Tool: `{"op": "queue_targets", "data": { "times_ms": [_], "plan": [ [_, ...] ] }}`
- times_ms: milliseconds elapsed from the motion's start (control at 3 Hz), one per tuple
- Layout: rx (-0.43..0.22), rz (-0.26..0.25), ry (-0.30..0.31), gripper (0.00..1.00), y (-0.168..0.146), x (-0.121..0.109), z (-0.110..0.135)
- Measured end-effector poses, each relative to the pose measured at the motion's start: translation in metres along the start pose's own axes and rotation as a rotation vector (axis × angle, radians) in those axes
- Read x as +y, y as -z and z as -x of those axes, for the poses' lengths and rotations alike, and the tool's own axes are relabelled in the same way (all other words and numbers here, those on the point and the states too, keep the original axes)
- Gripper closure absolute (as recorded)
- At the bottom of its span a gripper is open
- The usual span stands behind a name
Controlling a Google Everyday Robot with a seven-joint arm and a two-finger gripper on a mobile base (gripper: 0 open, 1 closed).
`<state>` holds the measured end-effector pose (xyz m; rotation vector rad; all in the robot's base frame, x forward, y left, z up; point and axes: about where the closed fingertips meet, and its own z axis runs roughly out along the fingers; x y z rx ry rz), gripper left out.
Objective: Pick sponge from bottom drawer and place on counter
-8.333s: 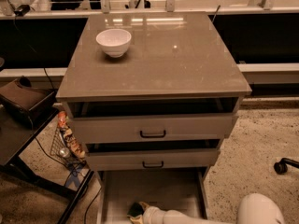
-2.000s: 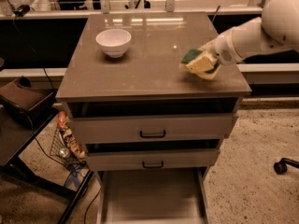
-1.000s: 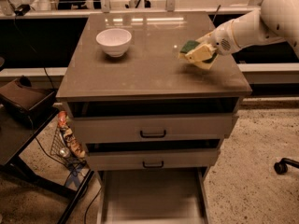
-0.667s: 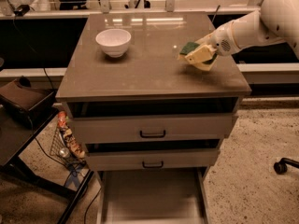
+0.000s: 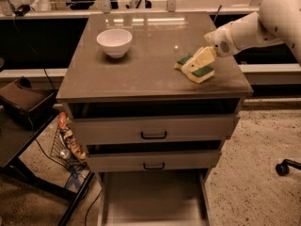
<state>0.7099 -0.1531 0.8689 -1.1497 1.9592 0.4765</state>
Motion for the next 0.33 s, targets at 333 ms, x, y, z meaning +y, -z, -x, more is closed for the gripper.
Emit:
{"op": "queue_targets", "data": {
  "times_ms": [333],
  "plan": [
    [0.0,0.0,0.0,0.0,-0.0001,0.0,0.0]
  ]
}}
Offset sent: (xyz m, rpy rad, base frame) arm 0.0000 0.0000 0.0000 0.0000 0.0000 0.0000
